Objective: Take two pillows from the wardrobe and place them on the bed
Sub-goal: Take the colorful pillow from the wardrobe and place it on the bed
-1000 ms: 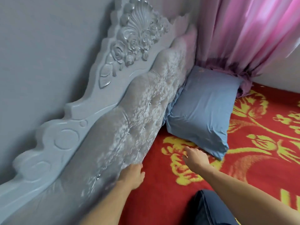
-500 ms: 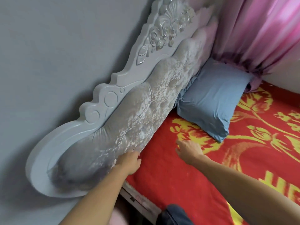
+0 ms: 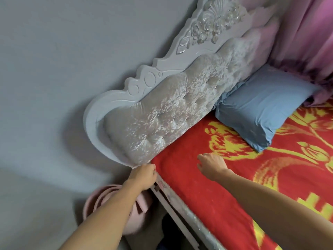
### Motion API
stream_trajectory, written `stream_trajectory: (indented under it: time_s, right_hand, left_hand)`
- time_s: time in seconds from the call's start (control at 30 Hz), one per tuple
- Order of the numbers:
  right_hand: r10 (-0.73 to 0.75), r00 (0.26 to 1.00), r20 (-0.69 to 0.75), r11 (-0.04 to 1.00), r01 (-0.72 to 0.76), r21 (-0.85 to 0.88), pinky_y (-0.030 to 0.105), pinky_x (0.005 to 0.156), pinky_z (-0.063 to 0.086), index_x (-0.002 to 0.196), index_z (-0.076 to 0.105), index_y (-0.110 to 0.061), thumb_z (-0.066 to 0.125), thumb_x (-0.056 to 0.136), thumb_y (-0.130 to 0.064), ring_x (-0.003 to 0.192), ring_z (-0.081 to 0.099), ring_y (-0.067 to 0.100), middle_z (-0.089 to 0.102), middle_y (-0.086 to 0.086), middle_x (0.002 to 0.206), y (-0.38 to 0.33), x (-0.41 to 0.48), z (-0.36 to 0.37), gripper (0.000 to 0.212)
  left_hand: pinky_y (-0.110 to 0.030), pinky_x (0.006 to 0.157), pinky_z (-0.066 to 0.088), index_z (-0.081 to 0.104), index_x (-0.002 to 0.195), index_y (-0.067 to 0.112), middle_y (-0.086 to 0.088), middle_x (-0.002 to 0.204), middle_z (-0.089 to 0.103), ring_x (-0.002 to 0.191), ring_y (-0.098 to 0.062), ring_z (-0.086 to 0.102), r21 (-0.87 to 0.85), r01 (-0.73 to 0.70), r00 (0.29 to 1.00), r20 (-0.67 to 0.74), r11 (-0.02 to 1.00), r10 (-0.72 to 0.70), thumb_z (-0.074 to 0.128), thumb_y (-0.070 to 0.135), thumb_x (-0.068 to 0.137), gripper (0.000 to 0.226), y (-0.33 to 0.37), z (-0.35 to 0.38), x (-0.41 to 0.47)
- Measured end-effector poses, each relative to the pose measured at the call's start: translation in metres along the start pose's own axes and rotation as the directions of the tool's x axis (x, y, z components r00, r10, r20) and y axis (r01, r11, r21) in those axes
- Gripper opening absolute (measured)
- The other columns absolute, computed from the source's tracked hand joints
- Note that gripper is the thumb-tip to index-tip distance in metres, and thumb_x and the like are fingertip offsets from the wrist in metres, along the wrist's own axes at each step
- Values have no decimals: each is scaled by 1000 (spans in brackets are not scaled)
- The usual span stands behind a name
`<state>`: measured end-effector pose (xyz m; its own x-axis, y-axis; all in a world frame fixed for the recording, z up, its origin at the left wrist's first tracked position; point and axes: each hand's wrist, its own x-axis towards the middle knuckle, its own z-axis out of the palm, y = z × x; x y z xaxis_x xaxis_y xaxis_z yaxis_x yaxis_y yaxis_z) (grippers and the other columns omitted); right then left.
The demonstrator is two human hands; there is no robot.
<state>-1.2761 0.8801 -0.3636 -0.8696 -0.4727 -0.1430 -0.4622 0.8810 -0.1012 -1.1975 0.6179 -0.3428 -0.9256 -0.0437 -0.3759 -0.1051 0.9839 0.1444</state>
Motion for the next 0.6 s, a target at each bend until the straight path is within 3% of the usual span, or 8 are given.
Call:
stream_trajectory:
  time_s: [0.3, 0.5, 0.6]
  right_hand:
    - [-265, 953, 145, 961, 273, -37, 35, 66, 46, 95, 59, -13, 43, 91, -22, 87, 64, 27, 66, 3, 97, -57, -134, 0, 19]
    - [-459, 872, 170, 878, 474, -63, 37, 78, 49, 113, 59, -18, 43, 94, -28, 98, 64, 27, 66, 4, 112, -147, -186, -5, 27]
    - [-526, 830, 183, 833, 547, -82, 37, 83, 48, 112, 61, -18, 45, 92, -30, 104, 61, 29, 64, 7, 117, -196, -220, 4, 28]
  left_hand:
    - [-36, 78, 47, 58, 101, 15, -11, 112, 65, 101, -34, 60, -134, 201, 977, 105, 970, -188, 48, 34, 89, 24, 37, 96, -225]
    - [-39, 88, 47, 58, 111, 18, -10, 119, 64, 108, -32, 59, -206, 404, 915, 71, 891, -398, 46, 35, 89, 29, 14, 138, -356]
    - [-38, 90, 48, 57, 115, 19, -13, 122, 63, 112, -33, 58, -246, 470, 882, 95, 848, -461, 48, 35, 90, 32, -2, 167, -412]
